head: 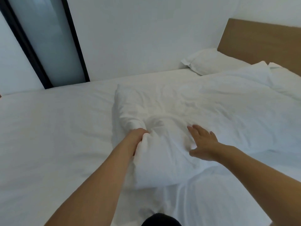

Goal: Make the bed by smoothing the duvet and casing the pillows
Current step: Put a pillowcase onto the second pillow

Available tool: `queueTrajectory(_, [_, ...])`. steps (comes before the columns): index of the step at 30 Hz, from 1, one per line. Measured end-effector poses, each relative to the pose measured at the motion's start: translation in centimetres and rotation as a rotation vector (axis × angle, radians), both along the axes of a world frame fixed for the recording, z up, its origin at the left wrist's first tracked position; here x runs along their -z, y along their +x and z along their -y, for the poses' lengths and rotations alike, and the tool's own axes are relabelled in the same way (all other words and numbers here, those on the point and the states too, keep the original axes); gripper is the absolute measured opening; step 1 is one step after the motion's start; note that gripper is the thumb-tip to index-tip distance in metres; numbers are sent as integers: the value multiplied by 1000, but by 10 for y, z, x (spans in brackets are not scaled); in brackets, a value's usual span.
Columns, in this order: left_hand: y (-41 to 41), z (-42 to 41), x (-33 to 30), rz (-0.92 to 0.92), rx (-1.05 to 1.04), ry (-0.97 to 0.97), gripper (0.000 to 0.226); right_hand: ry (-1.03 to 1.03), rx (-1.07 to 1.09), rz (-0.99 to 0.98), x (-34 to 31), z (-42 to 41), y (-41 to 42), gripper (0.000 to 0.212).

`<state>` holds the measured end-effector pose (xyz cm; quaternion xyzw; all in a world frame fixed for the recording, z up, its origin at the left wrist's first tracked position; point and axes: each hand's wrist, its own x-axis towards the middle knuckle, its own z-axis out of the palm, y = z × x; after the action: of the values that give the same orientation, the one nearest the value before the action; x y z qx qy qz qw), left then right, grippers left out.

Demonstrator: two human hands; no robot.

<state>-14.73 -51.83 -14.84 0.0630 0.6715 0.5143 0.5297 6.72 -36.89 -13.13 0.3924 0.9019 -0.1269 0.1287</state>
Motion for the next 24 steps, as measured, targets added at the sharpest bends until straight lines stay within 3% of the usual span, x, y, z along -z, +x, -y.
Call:
queueTrajectory(2, [0,-5,17,-216,187,-157,38,-6,-28,-82,-11,-4,-20,83])
queueTrajectory(5, [-15,34,26,-206,443,-457,60,-140,-13,-47,-28,-20,-69,45])
queueTrajectory(6, [-30,32,25,-244,474,-506,67,-161,-17,-1,-28,-28,-87,41])
queueTrajectory(9, [-91,0,14,-352,266,-403,74,-101,-49,15,-15,-65,-135,45])
queueTrajectory(12, [-145,-55,12,-413,11,-257,96,-30,13,-130,5,-119,-174,44])
queueTrajectory(14, [-173,-98,17,-411,-101,-205,96,21,40,-230,19,-159,-197,44])
queueTrajectory(16, [-202,-137,30,-363,-270,-158,88,144,21,-277,30,-199,-220,48])
queueTrajectory(19, [-234,-183,58,-310,-402,-154,103,326,-72,-210,39,-252,-252,65])
queueTrajectory(22, [-233,-219,83,-622,-301,-275,65,253,-115,-46,51,-291,-289,100])
queueTrajectory(24, [-230,-233,78,-892,-342,-232,41,135,-128,71,62,-307,-309,117])
